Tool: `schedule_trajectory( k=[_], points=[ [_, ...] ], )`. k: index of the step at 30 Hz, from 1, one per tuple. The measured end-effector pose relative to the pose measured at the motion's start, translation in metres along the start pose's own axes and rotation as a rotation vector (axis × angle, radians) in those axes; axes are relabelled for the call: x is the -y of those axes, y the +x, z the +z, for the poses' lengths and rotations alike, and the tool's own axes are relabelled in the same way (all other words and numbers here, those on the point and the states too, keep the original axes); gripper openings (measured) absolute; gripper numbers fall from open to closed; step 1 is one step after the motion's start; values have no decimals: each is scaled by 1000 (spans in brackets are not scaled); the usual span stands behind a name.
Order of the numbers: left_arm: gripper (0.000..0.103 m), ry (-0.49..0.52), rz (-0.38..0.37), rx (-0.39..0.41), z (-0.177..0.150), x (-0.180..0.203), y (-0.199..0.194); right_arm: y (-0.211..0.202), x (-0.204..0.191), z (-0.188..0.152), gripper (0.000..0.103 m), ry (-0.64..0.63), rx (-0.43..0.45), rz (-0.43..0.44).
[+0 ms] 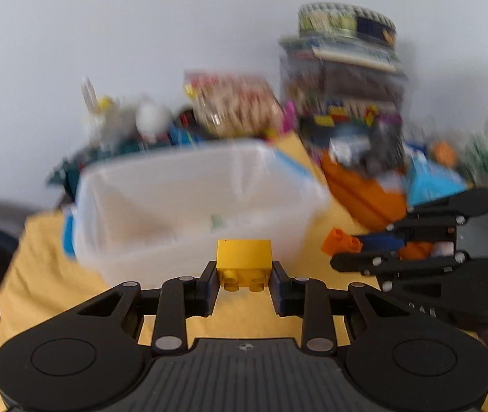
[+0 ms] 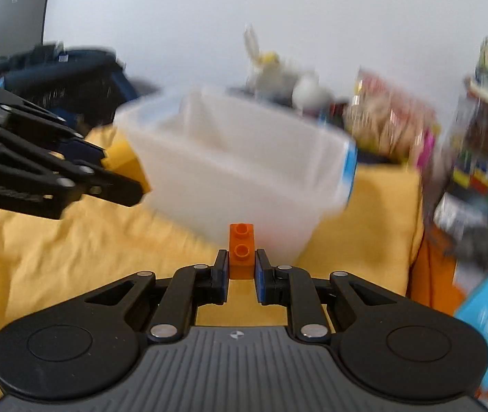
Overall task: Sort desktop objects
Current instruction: 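Carry the yellow and orange bricks over the white bin and open both grippers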
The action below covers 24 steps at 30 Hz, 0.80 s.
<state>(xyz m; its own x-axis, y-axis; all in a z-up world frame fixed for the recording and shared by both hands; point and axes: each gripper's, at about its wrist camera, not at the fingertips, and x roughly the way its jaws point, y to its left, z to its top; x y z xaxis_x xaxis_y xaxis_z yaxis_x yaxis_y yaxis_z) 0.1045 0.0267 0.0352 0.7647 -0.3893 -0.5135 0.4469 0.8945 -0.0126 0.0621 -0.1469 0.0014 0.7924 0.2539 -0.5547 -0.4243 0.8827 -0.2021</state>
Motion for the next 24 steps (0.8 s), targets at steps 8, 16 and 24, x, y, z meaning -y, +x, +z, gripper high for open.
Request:
schedule_trajectory(
  k=[8, 16, 24],
  points=[
    [34, 26, 64, 119, 70, -22, 29, 30, 31, 80, 17, 75, 82, -36],
    [34, -50, 97, -70, 70, -51, 102, 89, 49, 105, 17, 183, -49, -30],
    [73, -71, 153, -104, 57, -55, 102, 112, 53, 87, 44, 211, -168, -38]
  ],
)
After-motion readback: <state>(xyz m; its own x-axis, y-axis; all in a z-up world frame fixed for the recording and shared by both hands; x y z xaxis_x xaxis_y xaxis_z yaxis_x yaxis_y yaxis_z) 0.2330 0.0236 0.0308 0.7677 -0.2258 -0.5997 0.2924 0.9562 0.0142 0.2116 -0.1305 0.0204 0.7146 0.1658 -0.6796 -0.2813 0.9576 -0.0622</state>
